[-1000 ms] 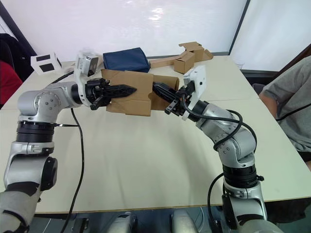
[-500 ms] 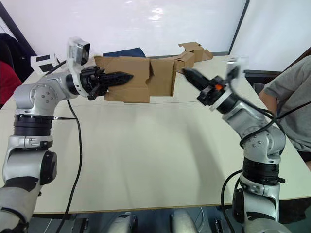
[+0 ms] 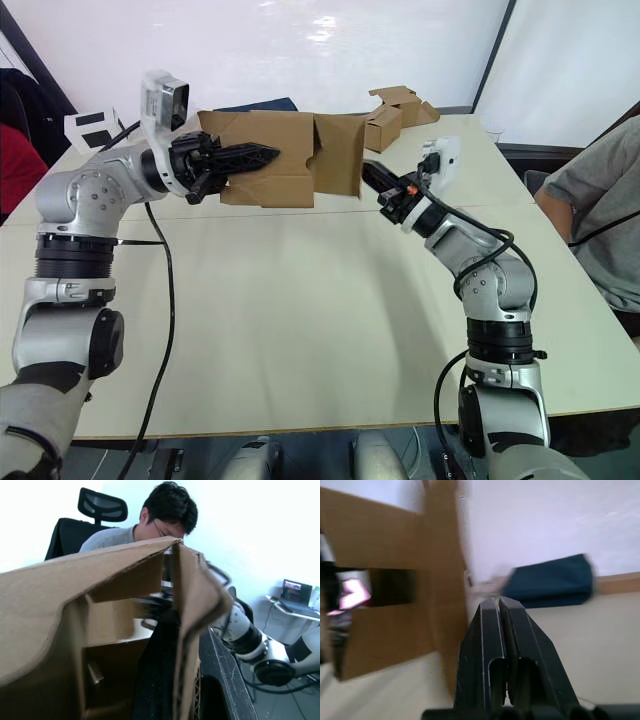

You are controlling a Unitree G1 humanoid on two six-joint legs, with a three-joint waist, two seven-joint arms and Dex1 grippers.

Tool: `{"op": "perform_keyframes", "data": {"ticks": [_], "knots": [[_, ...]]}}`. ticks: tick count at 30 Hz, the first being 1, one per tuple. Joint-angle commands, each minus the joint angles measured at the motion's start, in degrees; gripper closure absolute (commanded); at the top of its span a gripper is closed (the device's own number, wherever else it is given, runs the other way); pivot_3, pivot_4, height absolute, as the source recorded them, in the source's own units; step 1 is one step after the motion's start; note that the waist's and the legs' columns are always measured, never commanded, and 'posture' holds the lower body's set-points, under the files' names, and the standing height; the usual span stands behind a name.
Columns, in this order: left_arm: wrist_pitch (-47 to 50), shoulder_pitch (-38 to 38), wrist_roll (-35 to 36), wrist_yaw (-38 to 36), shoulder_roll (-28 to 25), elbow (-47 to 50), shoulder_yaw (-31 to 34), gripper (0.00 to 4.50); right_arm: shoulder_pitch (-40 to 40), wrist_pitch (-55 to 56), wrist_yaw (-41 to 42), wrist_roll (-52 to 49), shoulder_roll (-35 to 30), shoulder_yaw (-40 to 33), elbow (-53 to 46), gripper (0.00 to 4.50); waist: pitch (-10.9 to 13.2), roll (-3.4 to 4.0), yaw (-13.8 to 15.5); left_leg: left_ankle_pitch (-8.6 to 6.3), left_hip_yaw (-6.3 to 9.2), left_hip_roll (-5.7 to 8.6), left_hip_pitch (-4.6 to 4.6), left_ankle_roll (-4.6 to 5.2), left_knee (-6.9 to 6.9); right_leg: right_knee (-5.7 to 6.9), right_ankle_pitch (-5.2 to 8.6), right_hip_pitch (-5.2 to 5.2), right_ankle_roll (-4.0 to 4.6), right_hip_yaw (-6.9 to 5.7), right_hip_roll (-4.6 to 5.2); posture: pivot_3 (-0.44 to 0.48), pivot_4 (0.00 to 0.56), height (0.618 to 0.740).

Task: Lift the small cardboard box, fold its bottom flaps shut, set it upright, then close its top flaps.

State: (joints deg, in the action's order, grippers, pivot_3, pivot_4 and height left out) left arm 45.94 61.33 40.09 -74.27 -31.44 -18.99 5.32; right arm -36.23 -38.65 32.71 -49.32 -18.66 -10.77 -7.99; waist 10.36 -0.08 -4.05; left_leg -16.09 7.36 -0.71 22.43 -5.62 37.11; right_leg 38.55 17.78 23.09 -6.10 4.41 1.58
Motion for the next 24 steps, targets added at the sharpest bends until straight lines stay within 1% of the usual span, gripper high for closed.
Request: {"op": "perform_keyframes", "data": {"ticks": [1,4,11,14,18,24], "knots": [[-0.1,0.7,1.0,0.3,-0.3,1.7,1.4,4.5,0.4,-2.3,-0.6,-6.5,0.9,-2.3,-5.0,4.44,0.0,0.0,0.0,0.0,0.0,0.0,0.0,0.0,0.0,0.0,0.0,0.0,0.0,0.0,0.0,0.0,0.15,0.74],[0.0,0.6,1.1,0.4,-0.2,1.6,1.4,4.5,1.1,-3.3,-1.7,-7.9,1.2,-1.9,-6.1,4.44,0.0,0.0,0.0,-0.01,0.0,0.0,0.0,0.01,0.0,0.01,0.0,0.0,0.0,0.0,0.0,0.0,0.15,0.74],[0.4,0.6,1.3,0.4,0.0,1.1,1.4,4.5,2.0,-2.5,-4.6,-10.9,4.8,-2.3,-6.5,4.44,0.0,0.0,-0.1,-0.01,0.0,0.0,0.0,0.03,-0.01,0.01,0.0,0.01,0.0,0.0,-0.01,0.0,0.15,0.74],[0.5,0.6,1.5,0.4,-0.1,1.1,1.5,4.5,2.2,-2.2,-5.3,-12.3,5.9,-2.8,-6.3,3.76,0.0,0.0,0.0,-0.01,0.0,0.0,0.0,0.02,-0.01,0.01,0.0,0.02,0.0,0.0,-0.01,0.0,0.15,0.74],[0.7,0.6,1.7,0.7,-0.2,1.0,1.8,4.5,2.8,-3.2,-5.7,-14.8,6.3,-2.8,-6.8,2.15,0.0,0.0,0.0,-0.01,0.0,0.0,0.0,0.02,0.0,0.01,0.0,0.01,0.0,0.0,0.0,0.0,0.15,0.74],[1.3,0.2,2.2,1.4,-0.3,1.5,2.3,4.5,5.3,-3.7,-7.3,-20.1,8.9,-3.1,-7.3,2.15,0.0,0.0,-0.1,-0.01,0.0,0.0,0.0,0.02,-0.01,0.01,0.0,0.02,0.0,0.0,-0.01,0.0,0.15,0.74]]}}
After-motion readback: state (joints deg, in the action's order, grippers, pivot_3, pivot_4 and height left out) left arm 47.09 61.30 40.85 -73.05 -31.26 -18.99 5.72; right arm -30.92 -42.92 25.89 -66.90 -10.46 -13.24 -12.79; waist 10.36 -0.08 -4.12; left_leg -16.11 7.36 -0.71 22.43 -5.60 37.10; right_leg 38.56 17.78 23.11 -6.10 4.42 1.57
